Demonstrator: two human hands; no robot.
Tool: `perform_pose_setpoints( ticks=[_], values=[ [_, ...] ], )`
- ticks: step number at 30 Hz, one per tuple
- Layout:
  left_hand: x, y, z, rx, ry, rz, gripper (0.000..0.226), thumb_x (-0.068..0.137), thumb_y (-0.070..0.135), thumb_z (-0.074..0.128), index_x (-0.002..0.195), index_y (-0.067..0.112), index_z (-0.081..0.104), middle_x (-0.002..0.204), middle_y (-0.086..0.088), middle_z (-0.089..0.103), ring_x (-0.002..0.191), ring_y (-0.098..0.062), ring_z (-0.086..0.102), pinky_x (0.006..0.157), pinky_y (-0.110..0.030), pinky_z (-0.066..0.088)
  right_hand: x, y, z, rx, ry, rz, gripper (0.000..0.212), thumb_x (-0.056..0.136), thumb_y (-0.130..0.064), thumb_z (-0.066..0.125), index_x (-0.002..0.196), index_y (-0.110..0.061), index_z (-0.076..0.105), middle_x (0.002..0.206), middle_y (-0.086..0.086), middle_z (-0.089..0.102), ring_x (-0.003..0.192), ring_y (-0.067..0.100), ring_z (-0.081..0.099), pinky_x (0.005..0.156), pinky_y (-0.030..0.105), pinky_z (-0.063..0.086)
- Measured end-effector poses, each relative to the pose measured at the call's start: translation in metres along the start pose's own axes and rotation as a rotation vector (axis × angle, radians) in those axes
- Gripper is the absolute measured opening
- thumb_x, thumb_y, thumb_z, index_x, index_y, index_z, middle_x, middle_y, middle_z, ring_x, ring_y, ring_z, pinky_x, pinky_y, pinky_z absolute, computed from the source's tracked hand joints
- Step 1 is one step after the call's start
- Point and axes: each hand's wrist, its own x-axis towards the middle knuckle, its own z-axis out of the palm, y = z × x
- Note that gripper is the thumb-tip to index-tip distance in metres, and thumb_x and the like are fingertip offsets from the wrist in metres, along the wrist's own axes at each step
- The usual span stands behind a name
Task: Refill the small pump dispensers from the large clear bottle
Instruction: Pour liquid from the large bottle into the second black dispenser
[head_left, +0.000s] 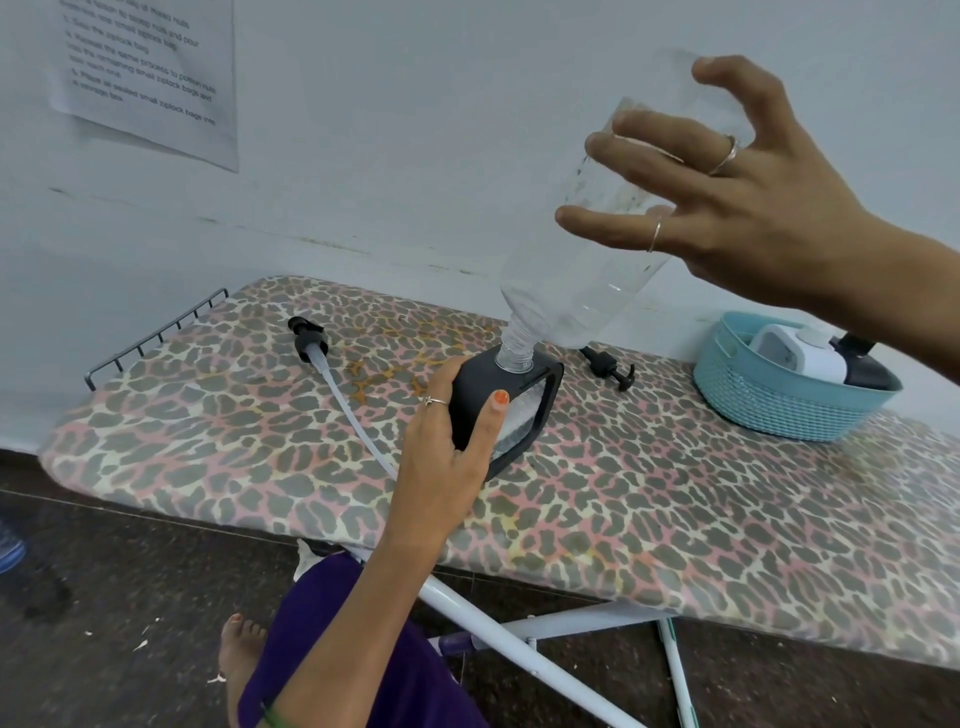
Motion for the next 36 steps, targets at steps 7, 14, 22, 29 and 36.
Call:
perform_pose_setpoints(
  ticks=[7, 14, 22, 29, 36],
  values=[
    [0.0004, -0.0016, 0.0008, 0.01, 0.001, -0.012, 0.071, 0.083, 0.078, 0.037, 0.141, 0.037, 0.033, 0.121, 0.001, 0.062, 0.111, -0.022, 0.059, 0.093, -0.045, 0.05, -0.0005, -0.001, -0.0018, -0.05, 0.024, -0.006, 0.054, 0.095, 0.005, 0.045, 0.139, -0.027, 0.052, 0.125, 0.015, 0.062, 0.114, 0.03, 0.06, 0.104, 0.052, 0.028],
    [0.0001, -0.0012, 0.0007, 0.025, 0.004, -0.008, 0.071, 0.082, 0.079, 0.036, 0.14, 0.038, 0.033, 0.118, -0.003, 0.062, 0.107, -0.026, 0.059, 0.09, -0.047, 0.05, 0.0012, 0.0014, -0.0027, -0.045, 0.008, -0.032, 0.053, 0.096, 0.005, 0.044, 0.139, -0.025, 0.051, 0.126, 0.016, 0.06, 0.115, 0.031, 0.06, 0.104, 0.053, 0.025],
    [0.0, -0.0001, 0.0001, -0.006, 0.001, -0.006, 0.069, 0.084, 0.076, 0.038, 0.139, 0.035, 0.036, 0.119, 0.004, 0.062, 0.108, -0.017, 0.06, 0.091, -0.044, 0.051, 0.0049, 0.0027, -0.0043, -0.042, -0.004, -0.054, 0.052, 0.097, 0.005, 0.04, 0.139, -0.025, 0.049, 0.127, 0.016, 0.059, 0.117, 0.03, 0.058, 0.105, 0.053, 0.024],
    [-0.0009, 0.0, 0.0, 0.005, 0.008, -0.008, 0.073, 0.081, 0.08, 0.035, 0.139, 0.038, 0.033, 0.117, 0.001, 0.062, 0.106, -0.022, 0.059, 0.09, -0.046, 0.051, 0.0079, 0.0002, -0.0053, -0.026, 0.012, -0.045, 0.052, 0.096, 0.006, 0.043, 0.137, -0.024, 0.052, 0.126, 0.013, 0.061, 0.117, 0.028, 0.056, 0.105, 0.052, 0.025],
    [-0.0003, 0.0002, 0.0004, 0.005, 0.004, -0.01, 0.071, 0.082, 0.079, 0.036, 0.139, 0.037, 0.034, 0.121, 0.004, 0.061, 0.109, -0.017, 0.059, 0.093, -0.043, 0.05, 0.0077, 0.0008, -0.005, -0.009, 0.02, -0.045, 0.054, 0.095, 0.007, 0.043, 0.139, -0.025, 0.051, 0.126, 0.012, 0.061, 0.118, 0.028, 0.053, 0.105, 0.052, 0.025]
  ],
)
